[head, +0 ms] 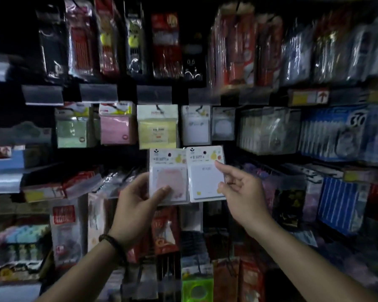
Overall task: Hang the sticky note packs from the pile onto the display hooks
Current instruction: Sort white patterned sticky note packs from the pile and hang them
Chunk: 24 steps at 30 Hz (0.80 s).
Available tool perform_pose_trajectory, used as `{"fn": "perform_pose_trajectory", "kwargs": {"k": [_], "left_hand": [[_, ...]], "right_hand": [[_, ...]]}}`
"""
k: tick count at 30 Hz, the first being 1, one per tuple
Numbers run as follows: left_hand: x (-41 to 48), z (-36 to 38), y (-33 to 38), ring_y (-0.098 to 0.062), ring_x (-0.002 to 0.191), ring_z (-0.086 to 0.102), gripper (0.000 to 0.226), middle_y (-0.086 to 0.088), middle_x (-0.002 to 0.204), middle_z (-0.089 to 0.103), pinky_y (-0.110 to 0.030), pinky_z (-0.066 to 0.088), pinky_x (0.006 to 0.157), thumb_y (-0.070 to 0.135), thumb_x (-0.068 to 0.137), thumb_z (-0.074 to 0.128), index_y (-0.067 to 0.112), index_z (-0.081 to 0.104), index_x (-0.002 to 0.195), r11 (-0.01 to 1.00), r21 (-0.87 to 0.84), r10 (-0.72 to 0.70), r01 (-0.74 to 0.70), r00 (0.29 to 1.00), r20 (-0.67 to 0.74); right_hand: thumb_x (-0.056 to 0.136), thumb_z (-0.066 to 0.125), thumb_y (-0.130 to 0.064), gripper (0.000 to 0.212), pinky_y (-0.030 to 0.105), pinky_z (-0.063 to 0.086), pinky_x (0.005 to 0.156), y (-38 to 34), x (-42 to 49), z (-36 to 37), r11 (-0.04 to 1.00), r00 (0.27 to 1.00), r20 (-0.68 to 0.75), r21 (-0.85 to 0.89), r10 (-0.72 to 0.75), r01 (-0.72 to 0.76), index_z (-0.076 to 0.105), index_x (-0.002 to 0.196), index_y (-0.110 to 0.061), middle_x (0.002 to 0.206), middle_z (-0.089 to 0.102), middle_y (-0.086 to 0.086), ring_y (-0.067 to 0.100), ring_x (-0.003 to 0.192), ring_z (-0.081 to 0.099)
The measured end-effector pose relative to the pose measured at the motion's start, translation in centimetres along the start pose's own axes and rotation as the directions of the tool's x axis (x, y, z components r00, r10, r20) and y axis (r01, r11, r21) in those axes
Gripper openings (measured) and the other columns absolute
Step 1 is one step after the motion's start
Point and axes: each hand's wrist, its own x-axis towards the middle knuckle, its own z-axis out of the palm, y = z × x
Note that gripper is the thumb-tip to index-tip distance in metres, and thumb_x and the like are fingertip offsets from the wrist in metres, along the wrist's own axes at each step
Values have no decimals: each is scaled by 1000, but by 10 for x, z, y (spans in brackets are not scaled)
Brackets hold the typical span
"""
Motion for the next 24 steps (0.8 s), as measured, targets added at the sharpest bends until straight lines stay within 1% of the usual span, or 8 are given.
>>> {"fn": "perform_pose_trajectory", "kwargs": {"k": [4, 8, 12, 16, 17, 18, 19, 24], "left_hand": [[27, -13, 18, -18, 106, 79, 31, 1, 115, 82, -25, 64, 80, 6, 95, 75, 16, 72, 125, 998, 23, 56, -54, 997, -60], [45, -24, 28, -17, 103, 80, 29, 2, 115, 81, -28, 65, 79, 12, 96, 76, 18, 71, 123, 992, 78, 106, -100, 991, -77], [57, -23, 33, -22, 98, 81, 25, 1, 110, 82, -35, 67, 74, 12, 97, 74, 16, 69, 122, 995, 60, 82, -77, 993, -89], [65, -18, 40, -16, 95, 81, 24, 6, 106, 83, -28, 65, 72, 12, 97, 73, 16, 68, 121, 994, 62, 89, -84, 993, -78], [67, -17, 42, -14, 94, 81, 24, 7, 105, 83, -24, 64, 69, 12, 97, 73, 16, 68, 120, 994, 67, 96, -91, 992, -76], [68, -17, 43, -13, 93, 81, 24, 6, 105, 83, -21, 63, 68, 12, 97, 73, 16, 68, 120, 993, 74, 100, -94, 992, -74], [70, -16, 44, -13, 93, 81, 24, 5, 106, 82, -21, 63, 68, 13, 97, 74, 16, 68, 120, 993, 75, 97, -92, 993, -69], [74, -11, 46, -15, 94, 81, 25, 5, 106, 82, -23, 64, 69, 11, 97, 73, 16, 66, 121, 997, 44, 68, -68, 998, -17]], "right_hand": [[97, 64, 9, 59, 40, 58, 95, -3, 43, 4, 1000, 998, -51, -16, -20, 19, 77, 126, -40, 113, 79, -6, 45, 114, 63], [99, 62, 8, 61, 37, 59, 89, -14, 71, 9, 997, 995, -70, -42, -65, 62, 73, 129, -44, 101, 75, -30, 43, 101, 72], [99, 62, 9, 61, 63, 58, 93, -23, 84, 16, 994, 990, -86, -27, -111, 109, 73, 125, -45, 105, 73, -37, 53, 111, 64], [101, 61, 8, 57, 20, 44, 61, -29, 97, 18, 988, 981, -123, 1, -152, 153, 73, 130, -40, 127, 72, -27, 5, 64, 66], [101, 61, 8, 56, 19, 58, 59, -30, 101, 19, 988, 980, -127, 8, -155, 157, 74, 131, -37, 131, 71, -25, 1, 65, 70], [101, 61, 9, 55, 33, 55, 87, -31, 105, 20, 988, 981, -122, 18, -153, 156, 74, 132, -35, 133, 69, -26, 2, 74, 74], [101, 60, 9, 55, 16, 57, 57, -31, 108, 22, 988, 982, -114, 28, -147, 151, 73, 133, -34, 135, 67, -27, -3, 65, 69], [101, 61, 8, 54, 21, 41, 49, -22, 124, 26, 997, 987, -143, 14, -77, 80, 72, 135, -32, 101, 74, -15, 9, 55, 48]]}}
